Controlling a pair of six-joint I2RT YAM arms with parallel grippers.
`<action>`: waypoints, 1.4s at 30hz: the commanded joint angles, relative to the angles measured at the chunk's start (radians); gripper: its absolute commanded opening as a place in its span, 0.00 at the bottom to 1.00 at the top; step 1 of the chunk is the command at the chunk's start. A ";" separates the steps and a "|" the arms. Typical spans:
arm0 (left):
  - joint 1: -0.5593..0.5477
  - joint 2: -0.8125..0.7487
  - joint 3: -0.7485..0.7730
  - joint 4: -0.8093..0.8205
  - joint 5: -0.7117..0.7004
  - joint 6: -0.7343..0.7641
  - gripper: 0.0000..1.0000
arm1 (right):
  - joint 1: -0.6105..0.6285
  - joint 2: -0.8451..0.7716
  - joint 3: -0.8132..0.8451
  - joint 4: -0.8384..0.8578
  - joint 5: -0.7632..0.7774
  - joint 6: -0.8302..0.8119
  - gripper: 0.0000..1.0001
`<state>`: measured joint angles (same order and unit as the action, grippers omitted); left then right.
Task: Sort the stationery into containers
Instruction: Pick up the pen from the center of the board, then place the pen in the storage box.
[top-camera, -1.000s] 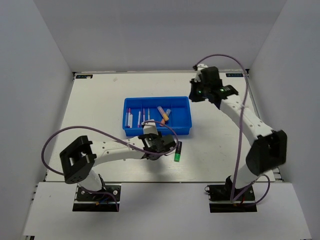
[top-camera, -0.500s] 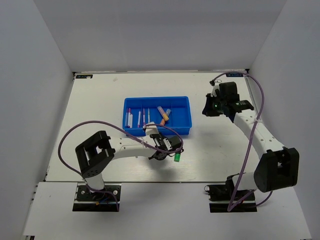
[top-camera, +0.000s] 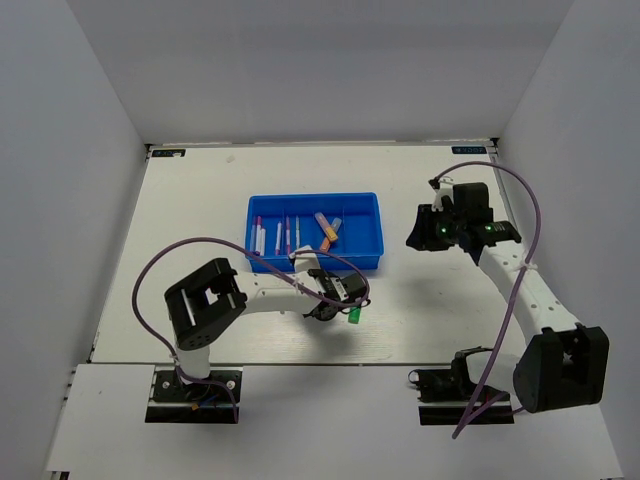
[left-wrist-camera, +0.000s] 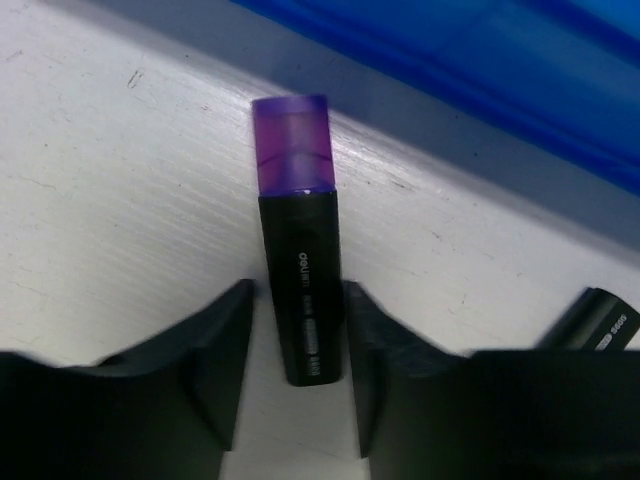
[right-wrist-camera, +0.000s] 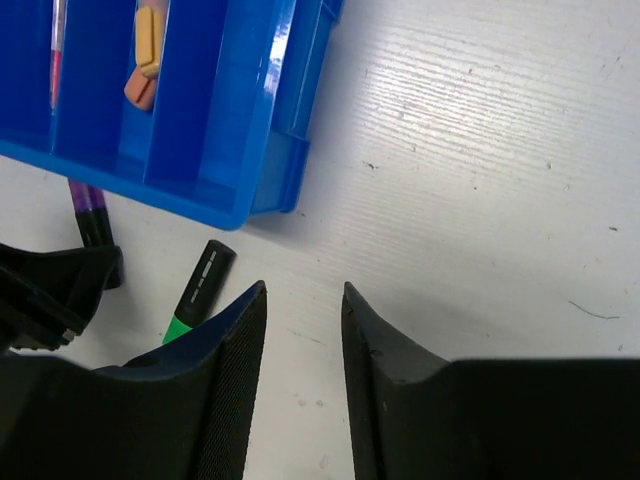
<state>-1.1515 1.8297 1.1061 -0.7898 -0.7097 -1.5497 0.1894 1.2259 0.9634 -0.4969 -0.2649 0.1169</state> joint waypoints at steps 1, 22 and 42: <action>0.012 0.031 0.011 -0.009 0.052 -0.042 0.44 | -0.016 -0.051 -0.015 -0.002 -0.043 -0.022 0.40; -0.168 -0.225 0.144 -0.169 -0.046 0.374 0.01 | -0.031 -0.092 -0.107 -0.134 -0.298 -0.234 0.00; 0.236 0.218 0.760 0.129 0.409 0.783 0.11 | -0.038 -0.170 -0.222 -0.109 -0.223 -0.212 0.17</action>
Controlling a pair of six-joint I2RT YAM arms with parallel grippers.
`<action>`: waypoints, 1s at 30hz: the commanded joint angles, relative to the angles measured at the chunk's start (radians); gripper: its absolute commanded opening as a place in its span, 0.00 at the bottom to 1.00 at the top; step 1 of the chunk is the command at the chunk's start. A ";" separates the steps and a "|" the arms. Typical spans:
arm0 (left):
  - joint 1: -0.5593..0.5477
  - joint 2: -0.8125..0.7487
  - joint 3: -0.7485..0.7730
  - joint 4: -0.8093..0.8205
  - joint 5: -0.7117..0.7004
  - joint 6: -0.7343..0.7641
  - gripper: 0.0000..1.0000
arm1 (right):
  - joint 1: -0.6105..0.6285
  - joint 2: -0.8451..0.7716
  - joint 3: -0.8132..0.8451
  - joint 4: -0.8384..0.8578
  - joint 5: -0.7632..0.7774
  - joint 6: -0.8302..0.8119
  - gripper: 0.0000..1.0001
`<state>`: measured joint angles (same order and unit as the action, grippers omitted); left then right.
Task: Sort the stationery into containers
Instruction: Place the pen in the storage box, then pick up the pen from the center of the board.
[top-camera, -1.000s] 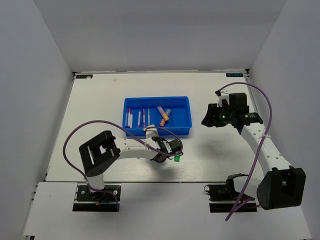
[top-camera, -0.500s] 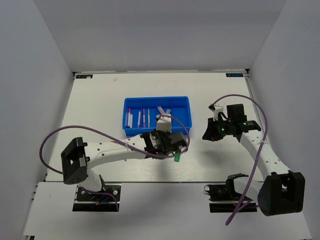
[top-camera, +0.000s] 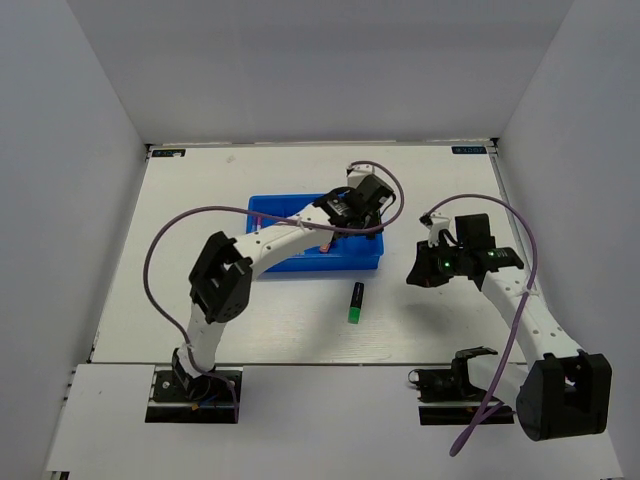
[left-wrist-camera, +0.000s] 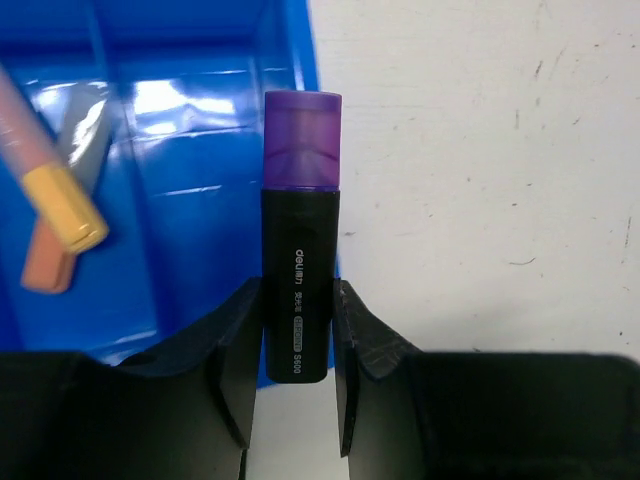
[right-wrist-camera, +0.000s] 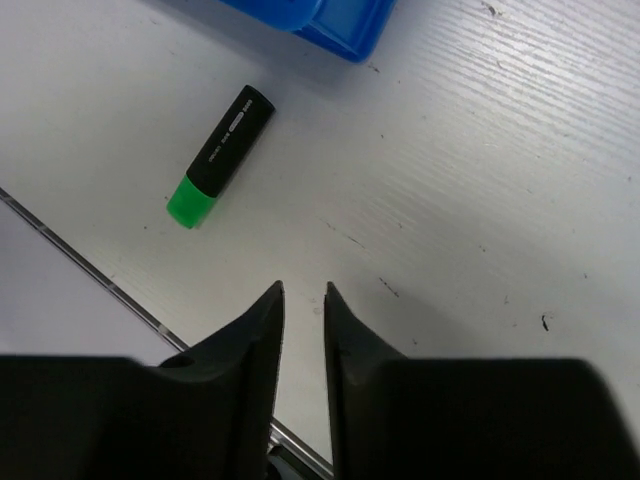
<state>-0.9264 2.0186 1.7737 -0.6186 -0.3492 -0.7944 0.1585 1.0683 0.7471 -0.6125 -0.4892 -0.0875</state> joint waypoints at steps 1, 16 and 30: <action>0.027 0.035 0.093 -0.046 0.049 0.015 0.12 | -0.008 -0.013 -0.005 0.007 -0.002 -0.008 0.28; 0.095 0.075 0.053 -0.021 0.121 -0.014 0.48 | -0.016 0.015 -0.006 -0.007 -0.049 -0.031 0.62; 0.097 -0.119 -0.077 -0.009 0.089 0.020 0.28 | 0.024 0.018 -0.009 -0.014 -0.210 -0.037 0.31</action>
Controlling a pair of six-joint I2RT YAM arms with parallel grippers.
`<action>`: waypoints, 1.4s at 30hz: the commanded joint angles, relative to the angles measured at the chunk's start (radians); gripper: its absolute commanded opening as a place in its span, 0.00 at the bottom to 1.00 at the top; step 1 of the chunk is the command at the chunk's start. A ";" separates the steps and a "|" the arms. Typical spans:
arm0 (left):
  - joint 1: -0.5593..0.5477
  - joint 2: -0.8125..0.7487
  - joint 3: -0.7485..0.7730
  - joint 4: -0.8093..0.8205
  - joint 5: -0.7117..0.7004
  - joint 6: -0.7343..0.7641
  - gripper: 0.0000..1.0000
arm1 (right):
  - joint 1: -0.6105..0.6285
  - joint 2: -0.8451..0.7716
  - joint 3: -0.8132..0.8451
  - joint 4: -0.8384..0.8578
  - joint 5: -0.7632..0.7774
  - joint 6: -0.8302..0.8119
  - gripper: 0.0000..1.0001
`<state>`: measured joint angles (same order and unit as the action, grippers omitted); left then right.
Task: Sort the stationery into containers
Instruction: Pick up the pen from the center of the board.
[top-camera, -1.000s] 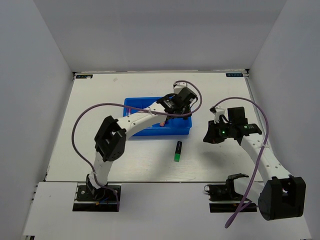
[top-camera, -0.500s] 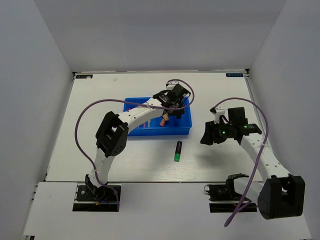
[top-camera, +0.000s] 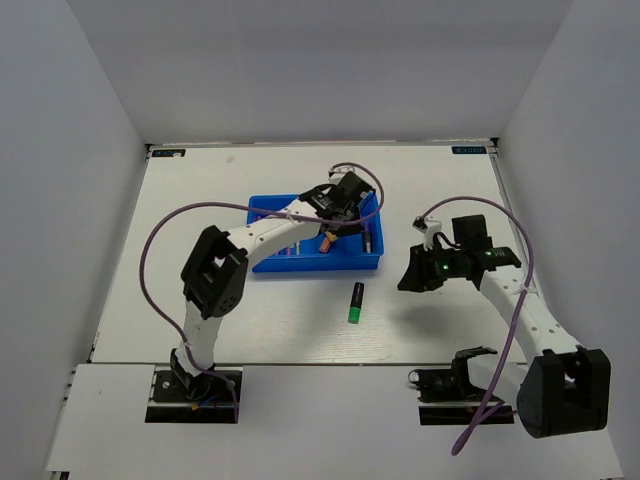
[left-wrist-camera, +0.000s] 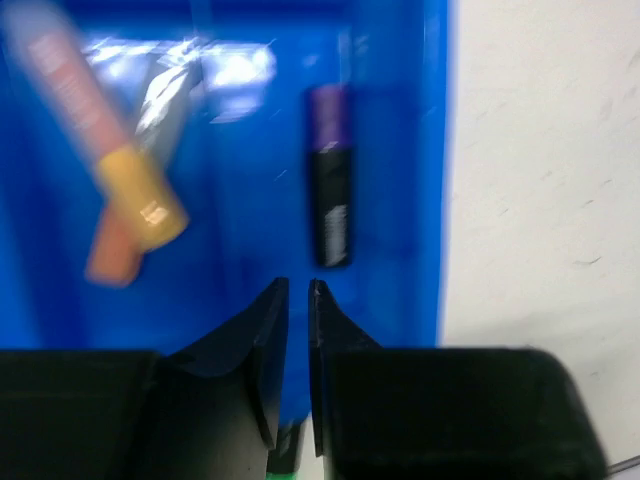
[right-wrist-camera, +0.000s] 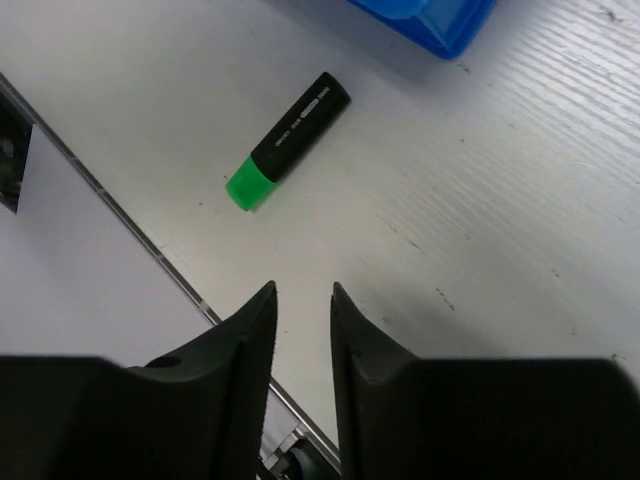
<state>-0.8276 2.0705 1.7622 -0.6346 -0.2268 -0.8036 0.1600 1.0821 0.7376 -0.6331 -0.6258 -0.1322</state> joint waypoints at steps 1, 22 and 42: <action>-0.017 -0.240 -0.120 0.010 -0.051 0.040 0.24 | 0.057 0.022 0.002 0.024 -0.075 0.012 0.29; -0.412 -1.323 -1.060 -0.373 -0.545 -0.210 0.82 | 0.550 0.476 0.164 0.309 0.555 0.457 0.58; -0.420 -1.417 -1.098 -0.447 -0.546 -0.243 0.82 | 0.704 0.506 0.017 0.294 0.761 0.431 0.13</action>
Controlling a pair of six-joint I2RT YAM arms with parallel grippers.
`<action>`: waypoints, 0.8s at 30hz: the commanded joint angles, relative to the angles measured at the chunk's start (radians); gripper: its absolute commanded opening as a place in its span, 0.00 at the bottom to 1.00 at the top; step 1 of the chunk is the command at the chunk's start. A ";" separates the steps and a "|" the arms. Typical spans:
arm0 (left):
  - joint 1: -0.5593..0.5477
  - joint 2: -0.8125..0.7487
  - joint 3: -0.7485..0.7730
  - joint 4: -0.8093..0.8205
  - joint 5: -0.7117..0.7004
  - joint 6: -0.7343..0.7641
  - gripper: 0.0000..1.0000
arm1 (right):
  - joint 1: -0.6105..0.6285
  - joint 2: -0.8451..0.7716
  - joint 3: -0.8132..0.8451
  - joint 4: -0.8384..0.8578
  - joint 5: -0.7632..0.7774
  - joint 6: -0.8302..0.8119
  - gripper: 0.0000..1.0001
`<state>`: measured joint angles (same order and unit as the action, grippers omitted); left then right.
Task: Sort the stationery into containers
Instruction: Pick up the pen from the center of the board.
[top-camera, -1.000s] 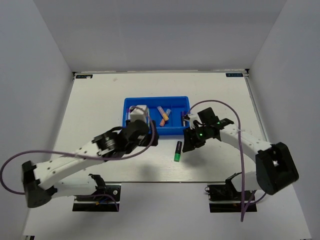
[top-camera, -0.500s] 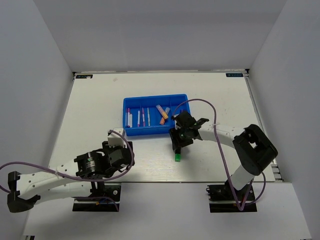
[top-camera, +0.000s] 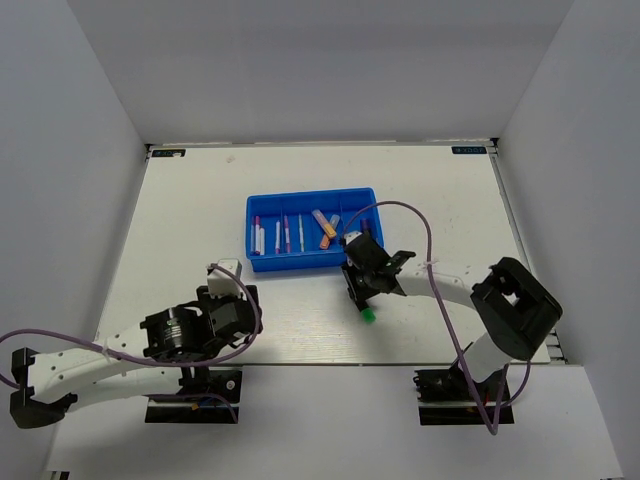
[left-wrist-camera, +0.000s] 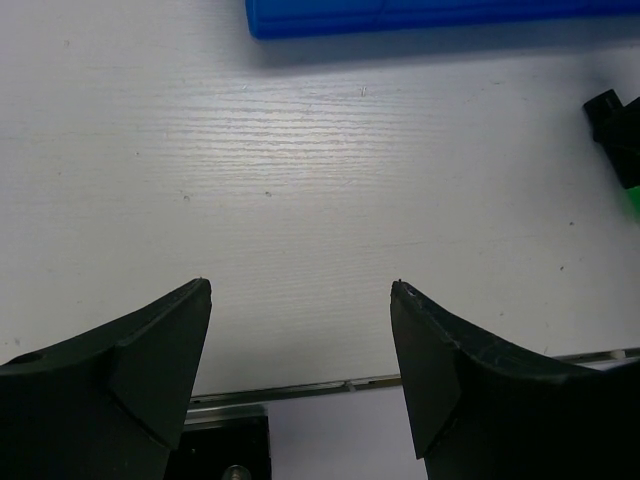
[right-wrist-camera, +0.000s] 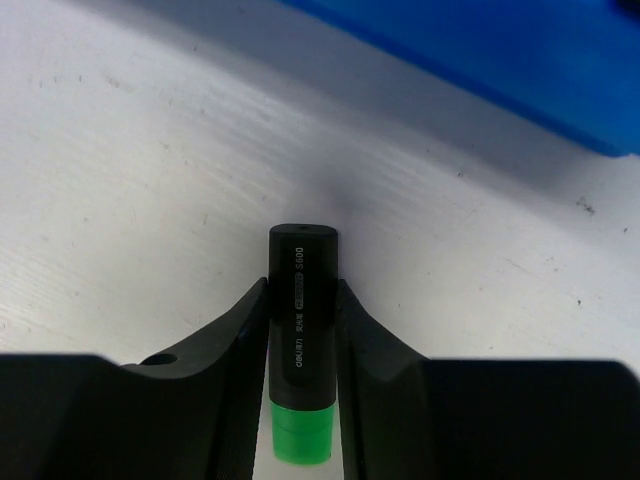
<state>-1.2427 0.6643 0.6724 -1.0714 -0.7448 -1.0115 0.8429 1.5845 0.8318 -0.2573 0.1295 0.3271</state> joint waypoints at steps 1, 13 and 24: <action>-0.004 -0.011 -0.010 -0.012 -0.030 -0.035 0.82 | 0.030 -0.026 -0.083 -0.085 -0.019 -0.042 0.09; -0.006 0.076 0.033 0.048 -0.013 0.016 0.82 | 0.050 -0.218 0.026 -0.181 -0.163 -0.149 0.02; -0.006 0.092 0.046 0.051 -0.016 0.024 0.82 | -0.001 -0.235 0.317 -0.178 0.017 -0.235 0.01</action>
<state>-1.2442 0.7643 0.6868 -1.0248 -0.7444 -0.9829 0.8700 1.3582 1.0554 -0.4694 0.0525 0.1432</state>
